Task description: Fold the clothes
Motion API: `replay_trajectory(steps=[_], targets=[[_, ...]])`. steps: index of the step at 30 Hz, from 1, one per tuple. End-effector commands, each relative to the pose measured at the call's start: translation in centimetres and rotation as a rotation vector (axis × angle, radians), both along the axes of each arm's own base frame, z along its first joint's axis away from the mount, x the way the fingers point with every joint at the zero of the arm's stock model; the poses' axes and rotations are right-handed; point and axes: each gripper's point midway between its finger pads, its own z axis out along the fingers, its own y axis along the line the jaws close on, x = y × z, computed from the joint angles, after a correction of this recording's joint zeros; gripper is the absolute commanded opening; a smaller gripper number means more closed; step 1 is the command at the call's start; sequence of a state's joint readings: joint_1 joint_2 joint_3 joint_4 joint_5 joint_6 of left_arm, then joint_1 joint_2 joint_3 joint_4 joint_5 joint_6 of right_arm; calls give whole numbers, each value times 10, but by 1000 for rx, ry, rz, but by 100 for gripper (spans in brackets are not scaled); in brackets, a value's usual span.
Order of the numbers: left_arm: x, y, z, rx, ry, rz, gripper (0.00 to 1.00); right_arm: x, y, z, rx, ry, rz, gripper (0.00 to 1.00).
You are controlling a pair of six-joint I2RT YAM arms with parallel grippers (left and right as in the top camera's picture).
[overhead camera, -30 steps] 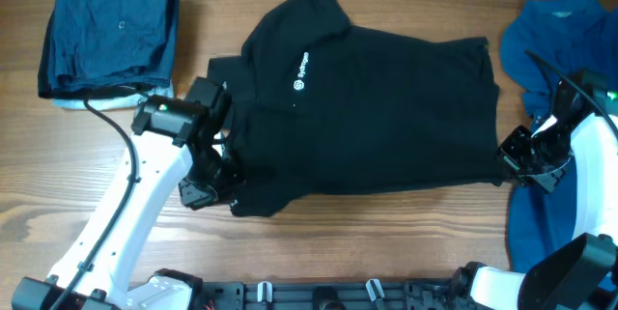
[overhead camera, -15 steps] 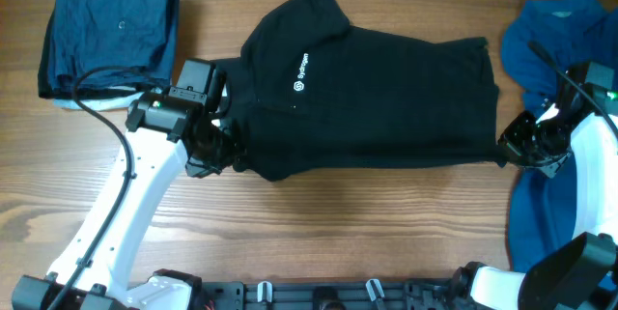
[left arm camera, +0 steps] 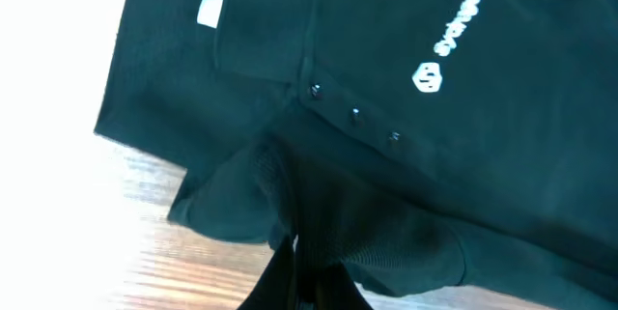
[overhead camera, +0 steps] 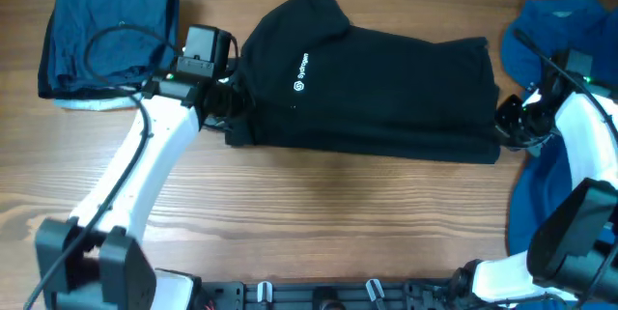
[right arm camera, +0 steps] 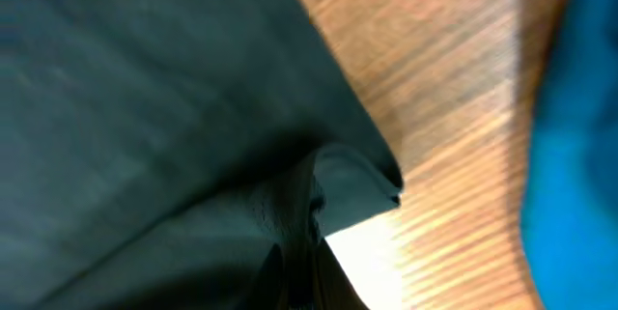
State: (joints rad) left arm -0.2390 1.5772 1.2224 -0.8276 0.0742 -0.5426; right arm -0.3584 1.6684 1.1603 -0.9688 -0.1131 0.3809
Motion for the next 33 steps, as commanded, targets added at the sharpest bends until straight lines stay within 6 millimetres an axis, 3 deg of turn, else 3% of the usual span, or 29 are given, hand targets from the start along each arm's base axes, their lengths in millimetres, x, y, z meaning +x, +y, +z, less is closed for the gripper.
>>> replay_trajectory(steps=[1,5,10,15,17,19,20,21,24,27,28,30,32,33], targets=[[13,3,-19,34,17,-6,4,16,3,-4,-2,-28,10,4],[24,-1,-32,34,13,-27,4,20,-5,-8,-50,-30,1,4],[43,-6,-25,15,-71,-26,4,32,-10,-8,-73,-76,0,4],[50,-7,-25,11,-91,-25,4,40,-13,-18,-75,-85,0,7],[51,-7,-25,10,-94,-25,9,43,-14,-26,-75,-80,6,14],[53,-8,-28,9,-98,-25,27,49,-16,-36,-75,-82,10,30],[56,-8,-31,9,-98,-25,42,54,-17,-41,-75,-92,12,41],[57,-9,-34,9,-96,-25,48,59,-17,-43,-76,-108,17,47],[72,-13,-35,6,-150,-44,47,92,-18,-33,-81,-251,95,64],[105,-19,14,1,-308,-90,48,131,-14,16,-74,-422,206,70],[115,-20,43,2,-347,-84,48,139,-10,38,-59,-460,248,70],[121,-16,79,24,-381,-64,50,142,0,68,-24,-496,304,68],[119,-11,106,43,-380,-53,49,133,18,90,16,-484,387,60],[115,-10,109,46,-361,-54,33,127,28,94,34,-469,424,51]])
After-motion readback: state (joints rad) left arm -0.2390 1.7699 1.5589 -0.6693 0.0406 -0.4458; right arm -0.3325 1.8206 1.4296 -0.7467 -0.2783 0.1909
